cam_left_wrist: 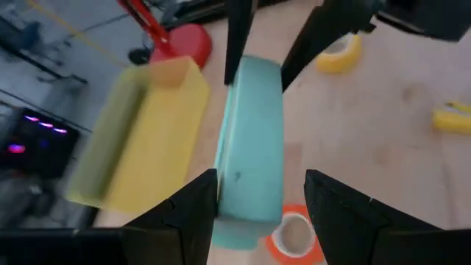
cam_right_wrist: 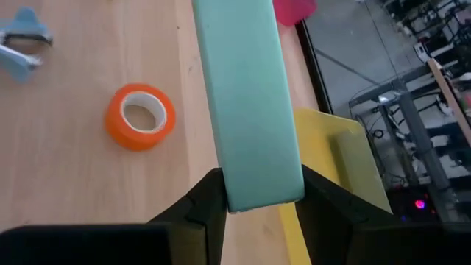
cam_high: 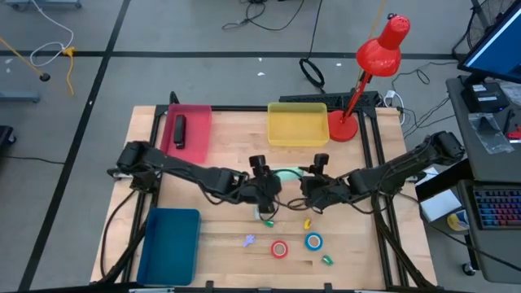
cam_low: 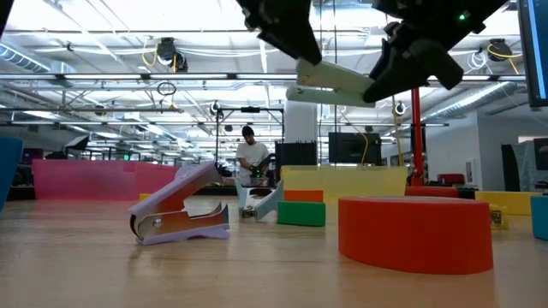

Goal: Pick and place Stapler, Stapler remover, tape
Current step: Put the light blue stapler into the pink bin

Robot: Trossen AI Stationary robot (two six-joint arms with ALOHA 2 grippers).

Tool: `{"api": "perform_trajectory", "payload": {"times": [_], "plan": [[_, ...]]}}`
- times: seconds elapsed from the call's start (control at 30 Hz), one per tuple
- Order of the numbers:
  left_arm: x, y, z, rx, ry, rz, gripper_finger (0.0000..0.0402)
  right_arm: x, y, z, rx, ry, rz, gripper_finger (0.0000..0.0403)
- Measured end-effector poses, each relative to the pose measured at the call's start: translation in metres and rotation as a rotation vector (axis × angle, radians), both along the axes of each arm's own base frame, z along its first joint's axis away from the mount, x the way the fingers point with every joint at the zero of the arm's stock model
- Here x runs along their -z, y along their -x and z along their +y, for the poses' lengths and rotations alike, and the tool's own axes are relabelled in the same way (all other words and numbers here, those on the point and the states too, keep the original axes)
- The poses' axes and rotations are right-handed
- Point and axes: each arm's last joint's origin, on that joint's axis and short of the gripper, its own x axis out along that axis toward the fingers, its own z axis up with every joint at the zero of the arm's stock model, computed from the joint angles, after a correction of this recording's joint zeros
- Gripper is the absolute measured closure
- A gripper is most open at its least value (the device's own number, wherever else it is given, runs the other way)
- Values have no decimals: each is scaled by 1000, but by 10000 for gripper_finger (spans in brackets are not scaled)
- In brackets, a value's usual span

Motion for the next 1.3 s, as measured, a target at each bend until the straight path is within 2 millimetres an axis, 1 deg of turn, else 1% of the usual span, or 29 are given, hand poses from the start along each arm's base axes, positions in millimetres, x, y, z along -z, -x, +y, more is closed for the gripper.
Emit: {"api": "perform_trajectory", "payload": {"times": [0.1, 0.17, 0.23, 0.33, 0.63, 0.8, 0.9, 1.07, 1.3], "plan": [[4, -11, 2, -40, -58, 24, 199, 5, -4, -2, 15, 8, 18, 281], [6, -15, 4, -40, -82, 52, 199, 8, -5, -3, 24, 19, 30, 281], [3, -20, 6, -45, -85, 39, 199, 10, -7, -4, 30, 22, 33, 281], [9, -25, 10, -46, -98, 70, 199, 13, -9, -4, 28, 19, 39, 281], [19, -31, 20, -56, -96, 105, 199, 9, -14, -2, 16, 3, -17, 281], [21, -31, 26, -72, -99, 118, 200, 8, -16, -2, 12, 1, -39, 281], [21, -32, 28, -75, -95, 117, 214, 8, -16, -2, 13, 1, -41, 281], [22, -32, 27, -28, -87, 139, 279, 8, -16, -2, 1, 4, -29, 281], [22, -32, 27, -26, -69, 134, 282, 9, -16, -1, -16, -28, -27, 281]]}}
